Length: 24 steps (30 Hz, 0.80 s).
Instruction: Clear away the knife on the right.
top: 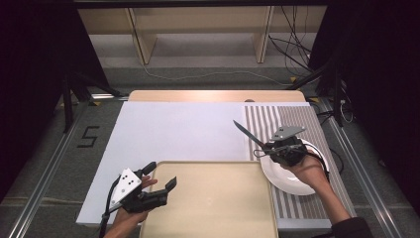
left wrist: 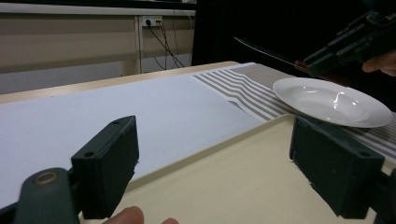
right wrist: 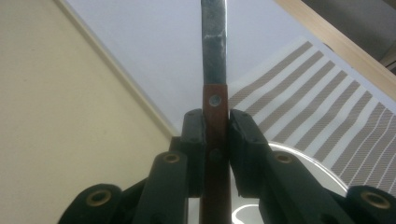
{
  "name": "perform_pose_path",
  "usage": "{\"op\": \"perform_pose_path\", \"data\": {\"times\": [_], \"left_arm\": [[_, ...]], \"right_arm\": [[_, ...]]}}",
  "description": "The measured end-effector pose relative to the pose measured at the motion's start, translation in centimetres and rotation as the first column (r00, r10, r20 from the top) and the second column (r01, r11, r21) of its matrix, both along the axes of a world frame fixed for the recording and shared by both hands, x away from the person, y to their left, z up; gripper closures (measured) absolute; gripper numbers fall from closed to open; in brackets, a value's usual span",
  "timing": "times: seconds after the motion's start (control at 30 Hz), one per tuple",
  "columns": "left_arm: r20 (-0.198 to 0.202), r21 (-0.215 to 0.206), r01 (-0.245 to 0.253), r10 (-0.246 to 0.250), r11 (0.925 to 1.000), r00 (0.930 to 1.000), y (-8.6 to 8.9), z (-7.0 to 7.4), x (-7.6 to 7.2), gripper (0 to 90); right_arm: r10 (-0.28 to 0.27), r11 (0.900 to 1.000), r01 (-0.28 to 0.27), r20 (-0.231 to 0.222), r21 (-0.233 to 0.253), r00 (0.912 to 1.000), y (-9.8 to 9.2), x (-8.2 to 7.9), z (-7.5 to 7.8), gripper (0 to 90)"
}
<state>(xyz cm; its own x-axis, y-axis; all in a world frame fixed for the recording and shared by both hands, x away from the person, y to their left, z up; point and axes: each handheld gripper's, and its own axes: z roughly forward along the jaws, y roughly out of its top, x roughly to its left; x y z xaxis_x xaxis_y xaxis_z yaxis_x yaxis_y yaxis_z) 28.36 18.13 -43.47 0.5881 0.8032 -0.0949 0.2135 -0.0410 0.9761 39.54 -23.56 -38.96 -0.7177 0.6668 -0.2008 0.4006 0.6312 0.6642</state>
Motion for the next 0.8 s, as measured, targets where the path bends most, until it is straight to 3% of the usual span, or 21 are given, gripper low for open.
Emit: {"op": "perform_pose_path", "data": {"times": [0.33,0.8], "left_arm": [[-0.004,0.000,-0.005,0.005,1.0000,1.0000,0.0,0.0,0.0,15.5],[0.000,0.005,-0.005,0.005,1.0000,1.0000,0.1,0.0,-0.1,15.6]], "right_arm": [[0.027,0.999,-0.025,-0.029,0.044,0.9992,0.3,-2.6,-0.3,77.5],[0.079,0.996,-0.077,-0.067,0.041,0.9946,2.0,-5.6,-1.5,77.5]]}}
